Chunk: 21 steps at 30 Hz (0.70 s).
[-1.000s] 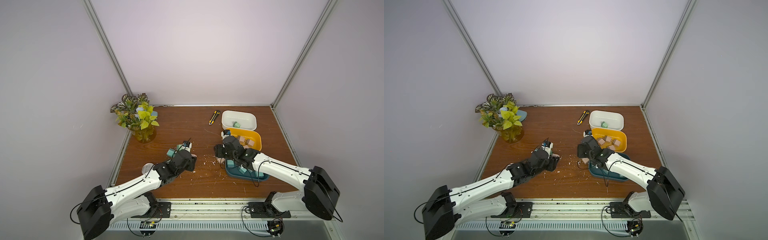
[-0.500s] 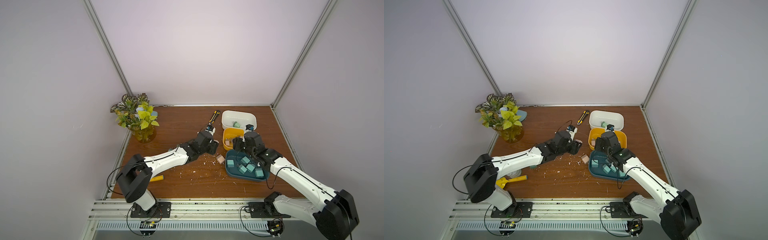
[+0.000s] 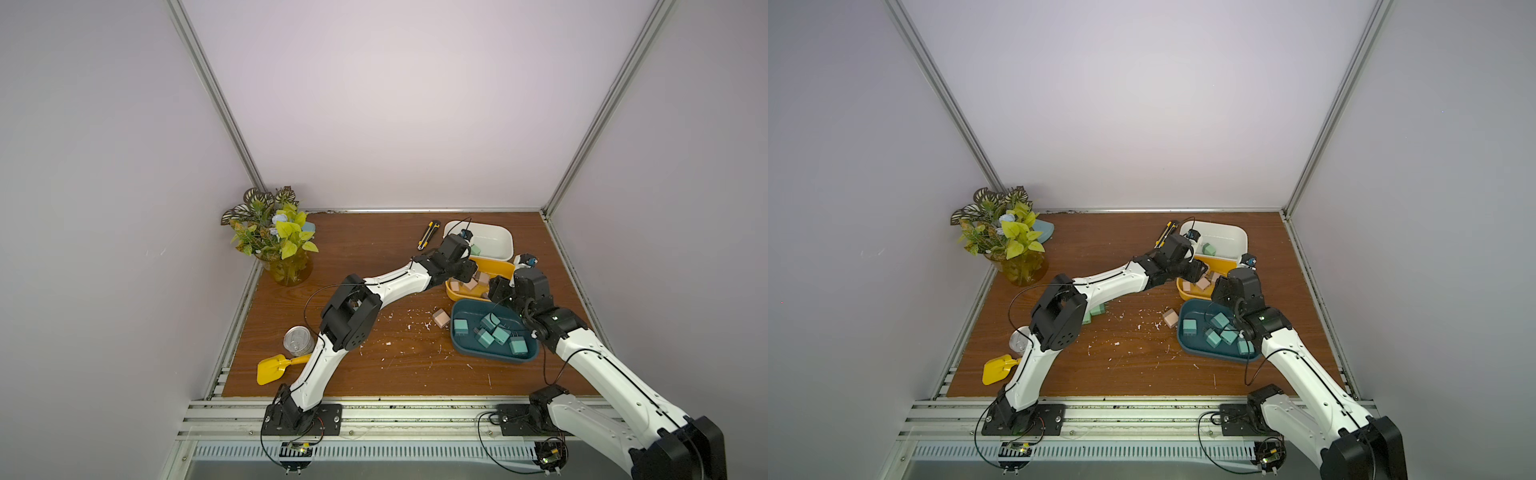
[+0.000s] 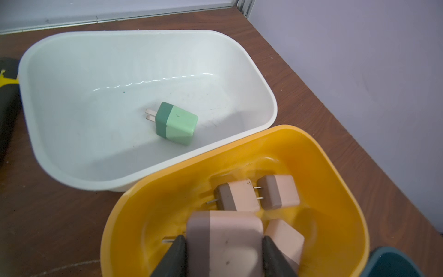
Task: Place the plugs by color into the storage box
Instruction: Place the plug in the storage box.
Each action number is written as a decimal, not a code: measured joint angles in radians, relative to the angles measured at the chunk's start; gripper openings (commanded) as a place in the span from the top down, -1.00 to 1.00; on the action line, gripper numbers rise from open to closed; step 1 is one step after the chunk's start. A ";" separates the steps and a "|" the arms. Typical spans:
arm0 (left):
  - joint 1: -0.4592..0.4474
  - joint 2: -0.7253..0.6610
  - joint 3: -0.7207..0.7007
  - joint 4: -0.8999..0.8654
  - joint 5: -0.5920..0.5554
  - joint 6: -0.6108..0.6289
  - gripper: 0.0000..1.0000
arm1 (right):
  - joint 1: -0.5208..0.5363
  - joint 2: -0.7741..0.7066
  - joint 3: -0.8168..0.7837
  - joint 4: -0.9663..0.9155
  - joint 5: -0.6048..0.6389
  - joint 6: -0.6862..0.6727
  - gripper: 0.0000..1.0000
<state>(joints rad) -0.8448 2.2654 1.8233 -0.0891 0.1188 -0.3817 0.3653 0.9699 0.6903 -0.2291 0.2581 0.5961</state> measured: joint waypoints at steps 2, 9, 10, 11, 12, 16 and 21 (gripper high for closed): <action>0.000 0.027 0.029 -0.026 0.000 0.007 0.06 | -0.006 -0.002 -0.002 0.000 -0.001 -0.002 -0.04; 0.000 0.055 0.082 -0.069 -0.033 0.024 -0.28 | -0.015 -0.001 -0.028 0.016 -0.015 -0.006 -0.03; 0.000 0.055 0.085 -0.070 -0.039 0.027 -0.29 | -0.015 -0.001 -0.030 0.016 -0.021 -0.006 -0.03; 0.000 0.055 0.089 -0.071 -0.045 0.029 -0.30 | -0.015 0.000 -0.031 0.017 -0.027 -0.006 -0.03; 0.000 0.055 0.089 -0.070 -0.051 0.032 -0.31 | -0.015 0.000 -0.031 0.018 -0.029 -0.006 -0.02; 0.000 0.055 0.089 -0.074 -0.063 0.038 -0.31 | -0.016 0.000 -0.031 0.023 -0.035 -0.006 -0.02; -0.002 0.037 0.080 -0.073 -0.075 0.039 -0.32 | -0.016 0.000 -0.031 0.024 -0.056 -0.005 -0.02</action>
<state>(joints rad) -0.8467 2.3028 1.9034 -0.1619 0.0441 -0.3424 0.3492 0.9703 0.6594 -0.2054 0.2016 0.5907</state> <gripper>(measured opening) 0.657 0.511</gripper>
